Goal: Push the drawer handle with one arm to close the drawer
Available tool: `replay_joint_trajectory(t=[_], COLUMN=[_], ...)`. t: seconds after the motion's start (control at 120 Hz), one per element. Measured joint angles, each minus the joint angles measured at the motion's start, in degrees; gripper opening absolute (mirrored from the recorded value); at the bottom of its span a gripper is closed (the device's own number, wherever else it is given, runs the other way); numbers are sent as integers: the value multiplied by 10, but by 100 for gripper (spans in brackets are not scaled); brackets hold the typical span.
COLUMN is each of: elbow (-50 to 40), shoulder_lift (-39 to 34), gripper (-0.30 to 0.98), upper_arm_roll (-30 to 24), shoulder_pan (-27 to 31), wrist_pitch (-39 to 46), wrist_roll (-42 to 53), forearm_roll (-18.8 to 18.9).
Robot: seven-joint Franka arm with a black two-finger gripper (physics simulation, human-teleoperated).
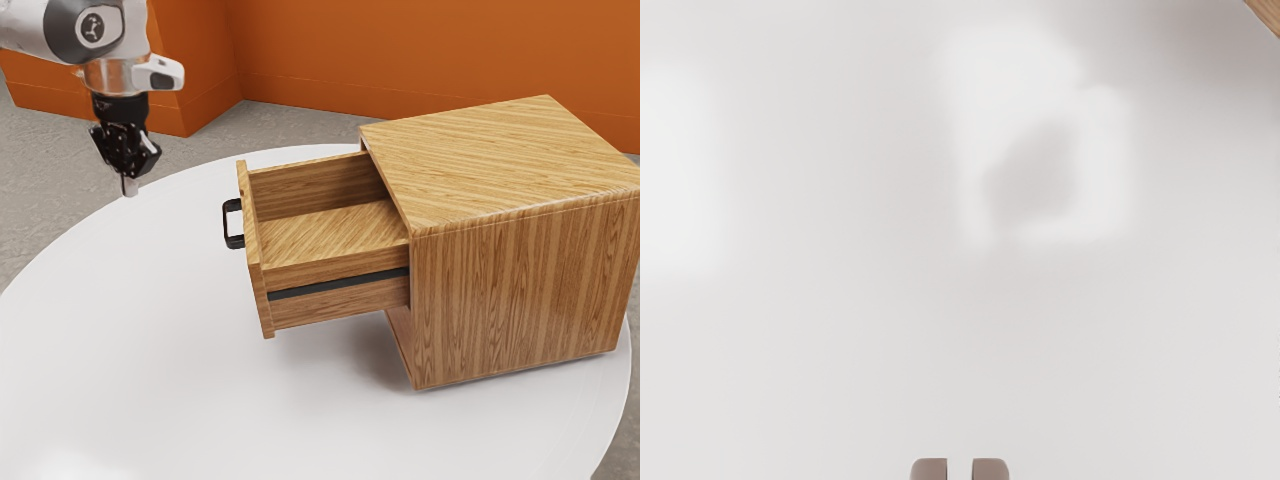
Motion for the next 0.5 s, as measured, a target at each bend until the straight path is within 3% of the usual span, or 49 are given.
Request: replay_joint_trajectory(t=[0.5], elbow=[-128], shoulder_lift=[14], gripper=[-10], upper_arm_roll=[2], shoulder_pan=[-45], wrist_pitch=[248], wrist_roll=[16], forearm_roll=[22])
